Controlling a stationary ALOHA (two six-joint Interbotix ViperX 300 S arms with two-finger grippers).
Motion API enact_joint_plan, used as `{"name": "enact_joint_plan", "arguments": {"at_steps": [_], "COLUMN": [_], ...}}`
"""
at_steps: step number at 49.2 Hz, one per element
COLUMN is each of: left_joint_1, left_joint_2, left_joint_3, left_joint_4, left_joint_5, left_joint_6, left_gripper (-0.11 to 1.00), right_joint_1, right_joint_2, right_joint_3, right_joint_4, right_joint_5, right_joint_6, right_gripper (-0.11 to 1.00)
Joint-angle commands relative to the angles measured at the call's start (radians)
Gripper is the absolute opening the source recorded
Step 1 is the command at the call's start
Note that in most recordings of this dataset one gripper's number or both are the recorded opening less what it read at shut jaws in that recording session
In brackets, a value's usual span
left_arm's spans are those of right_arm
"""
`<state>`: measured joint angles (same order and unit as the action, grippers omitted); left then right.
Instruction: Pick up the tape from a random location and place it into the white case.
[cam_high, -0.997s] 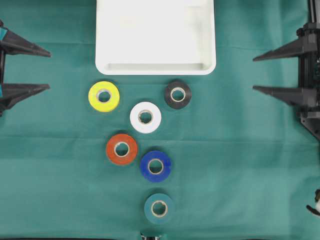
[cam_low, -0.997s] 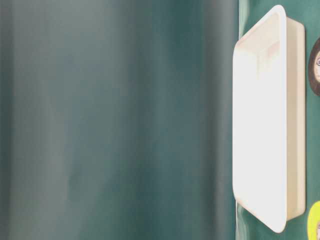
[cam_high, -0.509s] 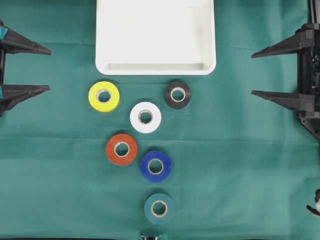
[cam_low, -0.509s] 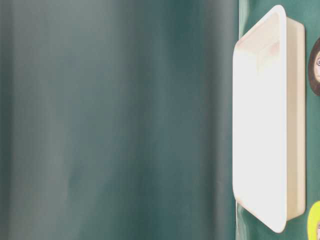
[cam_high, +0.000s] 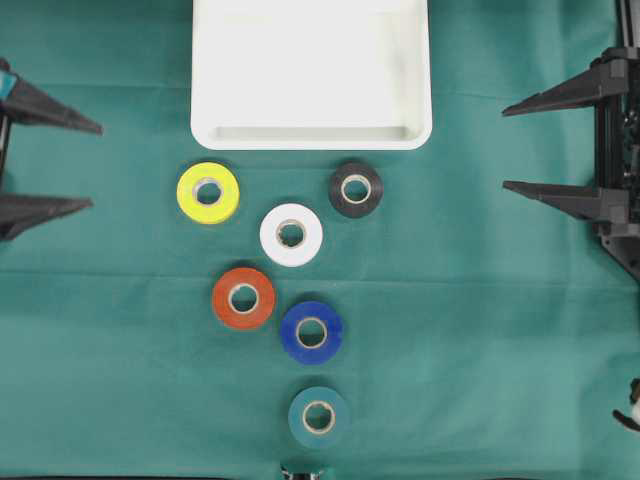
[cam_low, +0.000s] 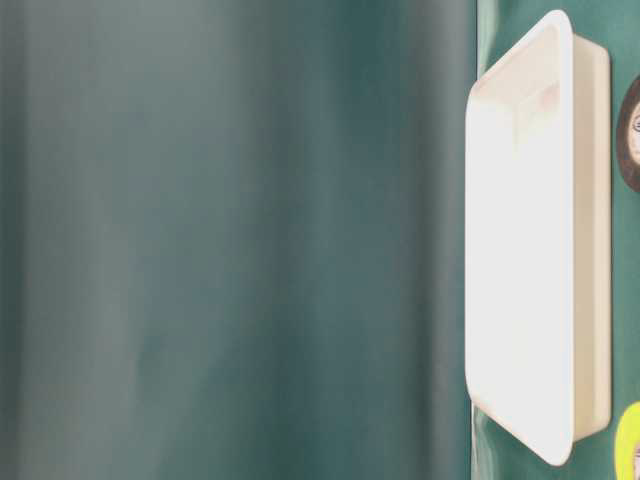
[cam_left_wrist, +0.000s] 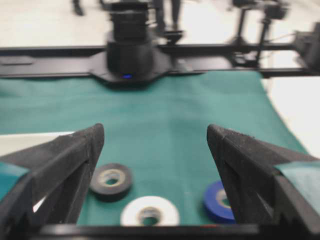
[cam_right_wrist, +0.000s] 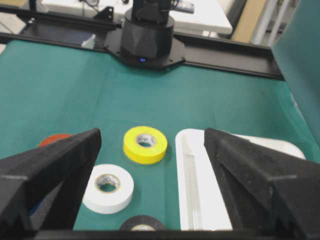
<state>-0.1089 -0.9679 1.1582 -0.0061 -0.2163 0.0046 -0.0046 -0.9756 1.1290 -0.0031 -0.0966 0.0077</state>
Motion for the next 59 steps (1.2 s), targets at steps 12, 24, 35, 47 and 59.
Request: {"name": "enact_joint_plan", "arguments": {"at_steps": [12, 24, 35, 47, 59], "left_joint_1": [-0.146, -0.164, -0.164, -0.164, -0.169], "left_joint_2": [0.006, 0.006, 0.011, 0.017, 0.078], "left_joint_3": [-0.028, -0.029, -0.031, -0.035, -0.077], "left_joint_4": [-0.002, -0.002, -0.002, -0.002, -0.002], "left_joint_5": [-0.006, 0.017, 0.018, 0.018, 0.008], "left_joint_6": [-0.002, -0.002, -0.002, -0.002, 0.0], "left_gripper": [0.98, 0.98, 0.98, 0.98, 0.98], "right_joint_1": [-0.002, -0.002, -0.002, -0.003, -0.002], "right_joint_2": [0.009, 0.009, 0.011, 0.021, 0.035], "right_joint_3": [-0.026, -0.028, -0.029, -0.034, -0.038], "right_joint_4": [0.0, -0.002, -0.002, 0.0, 0.0], "right_joint_5": [-0.005, -0.005, -0.005, -0.005, -0.005], "right_joint_6": [0.002, 0.002, 0.002, 0.002, 0.002], "right_gripper": [0.93, 0.93, 0.93, 0.93, 0.93]}}
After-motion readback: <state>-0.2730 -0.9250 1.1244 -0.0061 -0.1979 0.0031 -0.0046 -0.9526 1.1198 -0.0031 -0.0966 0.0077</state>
